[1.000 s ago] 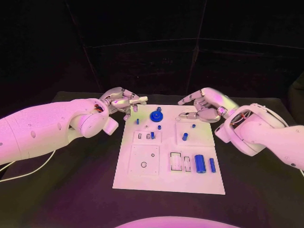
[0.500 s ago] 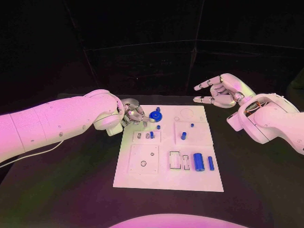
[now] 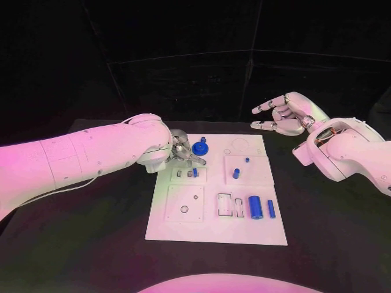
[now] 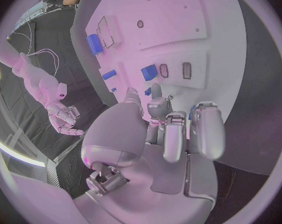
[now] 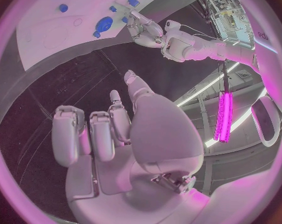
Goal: Assemble the parts on the task board
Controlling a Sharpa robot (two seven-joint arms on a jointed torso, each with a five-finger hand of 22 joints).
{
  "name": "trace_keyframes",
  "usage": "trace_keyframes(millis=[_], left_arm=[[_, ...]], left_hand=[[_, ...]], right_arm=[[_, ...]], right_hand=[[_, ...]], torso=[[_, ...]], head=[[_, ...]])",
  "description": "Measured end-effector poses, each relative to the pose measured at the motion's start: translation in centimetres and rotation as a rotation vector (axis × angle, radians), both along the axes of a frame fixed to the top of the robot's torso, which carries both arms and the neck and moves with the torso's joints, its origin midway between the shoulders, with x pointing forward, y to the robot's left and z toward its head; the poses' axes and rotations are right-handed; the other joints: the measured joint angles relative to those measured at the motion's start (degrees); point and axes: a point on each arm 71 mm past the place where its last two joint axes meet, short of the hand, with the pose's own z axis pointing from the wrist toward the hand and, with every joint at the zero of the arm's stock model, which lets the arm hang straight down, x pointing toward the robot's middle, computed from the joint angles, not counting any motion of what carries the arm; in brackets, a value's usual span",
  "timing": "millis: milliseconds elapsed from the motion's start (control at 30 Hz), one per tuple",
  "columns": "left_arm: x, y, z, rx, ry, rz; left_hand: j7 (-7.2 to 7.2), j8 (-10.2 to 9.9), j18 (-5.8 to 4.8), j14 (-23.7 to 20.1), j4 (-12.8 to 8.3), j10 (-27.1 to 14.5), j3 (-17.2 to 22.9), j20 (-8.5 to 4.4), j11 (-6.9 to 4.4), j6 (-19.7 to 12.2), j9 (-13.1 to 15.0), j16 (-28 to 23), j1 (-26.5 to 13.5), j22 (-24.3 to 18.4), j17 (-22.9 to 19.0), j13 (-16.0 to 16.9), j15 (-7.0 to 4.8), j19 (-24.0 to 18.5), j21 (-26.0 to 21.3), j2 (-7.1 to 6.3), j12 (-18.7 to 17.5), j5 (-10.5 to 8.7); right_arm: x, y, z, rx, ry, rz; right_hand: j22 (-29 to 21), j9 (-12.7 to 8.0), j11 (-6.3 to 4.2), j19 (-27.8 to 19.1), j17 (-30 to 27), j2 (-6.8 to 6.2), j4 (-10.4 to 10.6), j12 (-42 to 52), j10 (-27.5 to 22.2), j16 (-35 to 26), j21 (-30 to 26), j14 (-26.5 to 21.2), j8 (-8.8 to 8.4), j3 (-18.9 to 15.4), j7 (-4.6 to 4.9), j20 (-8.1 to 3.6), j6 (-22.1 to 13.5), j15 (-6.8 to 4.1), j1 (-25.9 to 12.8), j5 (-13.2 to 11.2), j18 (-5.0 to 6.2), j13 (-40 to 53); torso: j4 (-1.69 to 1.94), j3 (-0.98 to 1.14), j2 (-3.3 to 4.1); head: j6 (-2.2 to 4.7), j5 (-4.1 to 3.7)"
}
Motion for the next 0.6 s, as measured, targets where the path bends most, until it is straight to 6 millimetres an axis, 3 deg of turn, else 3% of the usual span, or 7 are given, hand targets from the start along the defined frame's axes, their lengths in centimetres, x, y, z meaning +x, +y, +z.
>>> trace_keyframes(millis=[600], left_arm=[[0.07,-0.63,-0.40,0.064,0.040,-0.030]], left_hand=[[0.01,0.6,0.01,-0.2,-0.3,0.2,-0.3,0.00,-0.19,-0.4,0.7,0.0,0.0,0.8,0.0,0.6,-0.20,0.0,0.6,0.00,0.7,0.00]], right_arm=[[0.21,0.19,-0.18,-0.012,0.013,-0.002]], right_hand=[[0.0,0.0,0.00,0.0,0.0,0.00,0.0,0.0,0.0,0.0,0.0,0.0,0.00,0.0,-0.11,0.00,0.1,0.00,0.0,0.3,0.00,0.0]], torso=[[0.09,-0.13,0.03]], head=[[-0.84,0.10]])
